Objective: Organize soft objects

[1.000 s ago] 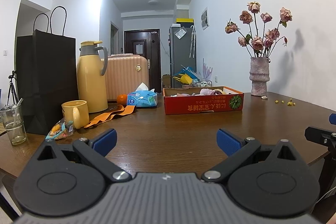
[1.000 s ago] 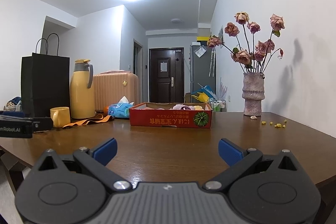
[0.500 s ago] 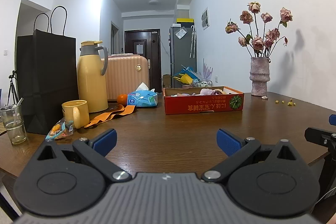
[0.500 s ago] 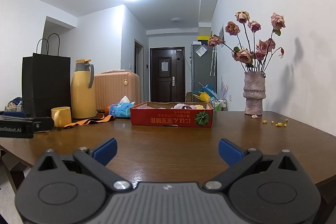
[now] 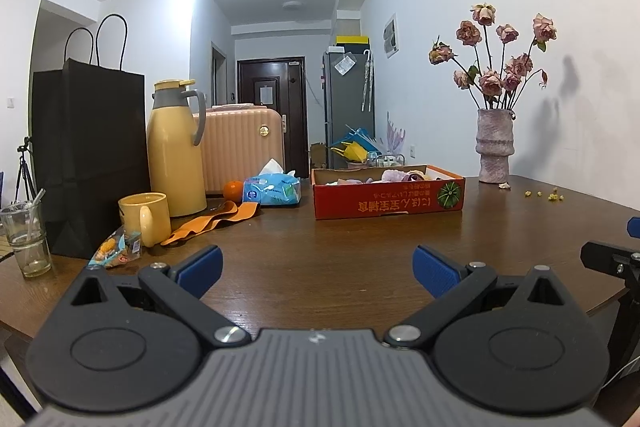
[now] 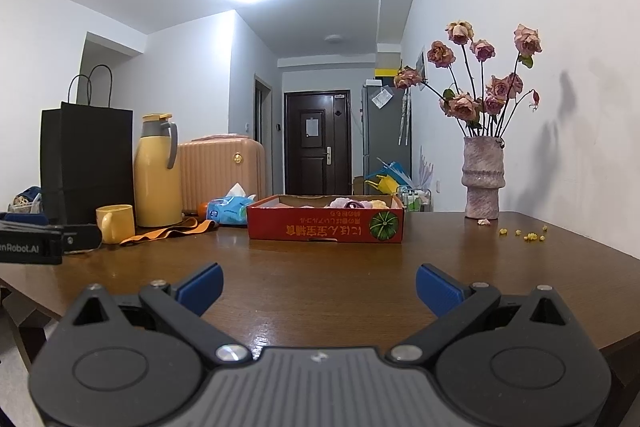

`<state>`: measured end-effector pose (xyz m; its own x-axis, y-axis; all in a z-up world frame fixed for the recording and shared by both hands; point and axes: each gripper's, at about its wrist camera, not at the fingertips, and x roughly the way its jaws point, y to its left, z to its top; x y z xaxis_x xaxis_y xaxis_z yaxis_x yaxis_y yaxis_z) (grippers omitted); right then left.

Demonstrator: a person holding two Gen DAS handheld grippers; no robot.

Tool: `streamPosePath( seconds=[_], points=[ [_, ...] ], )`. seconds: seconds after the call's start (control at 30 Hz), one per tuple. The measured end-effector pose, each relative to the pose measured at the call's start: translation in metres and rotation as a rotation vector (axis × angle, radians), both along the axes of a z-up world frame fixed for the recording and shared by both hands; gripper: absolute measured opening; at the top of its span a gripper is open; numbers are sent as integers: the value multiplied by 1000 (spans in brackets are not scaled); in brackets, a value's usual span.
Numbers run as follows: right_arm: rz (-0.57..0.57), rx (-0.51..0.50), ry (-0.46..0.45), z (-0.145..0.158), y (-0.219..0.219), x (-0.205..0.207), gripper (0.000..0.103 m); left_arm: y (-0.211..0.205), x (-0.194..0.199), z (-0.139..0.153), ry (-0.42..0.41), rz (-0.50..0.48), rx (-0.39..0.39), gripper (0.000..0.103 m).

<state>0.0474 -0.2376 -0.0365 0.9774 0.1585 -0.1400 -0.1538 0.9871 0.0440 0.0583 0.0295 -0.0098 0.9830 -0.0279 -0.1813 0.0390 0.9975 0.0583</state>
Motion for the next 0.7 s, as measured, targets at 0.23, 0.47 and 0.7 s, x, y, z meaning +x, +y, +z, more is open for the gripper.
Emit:
streamPosePath(
  seconds=[0.23,0.47,0.7],
  points=[
    [4,6,3,0,0,-1,103,1,-2,1,-7,-9,-14,103],
    [5,6,1,-1,-1,-1,103,-1,-3,1,-13,-3,-18,103],
    [5,6,-1,0,0,-1,103,-5,-6,0,-37,-6,-7,103]
  ],
)
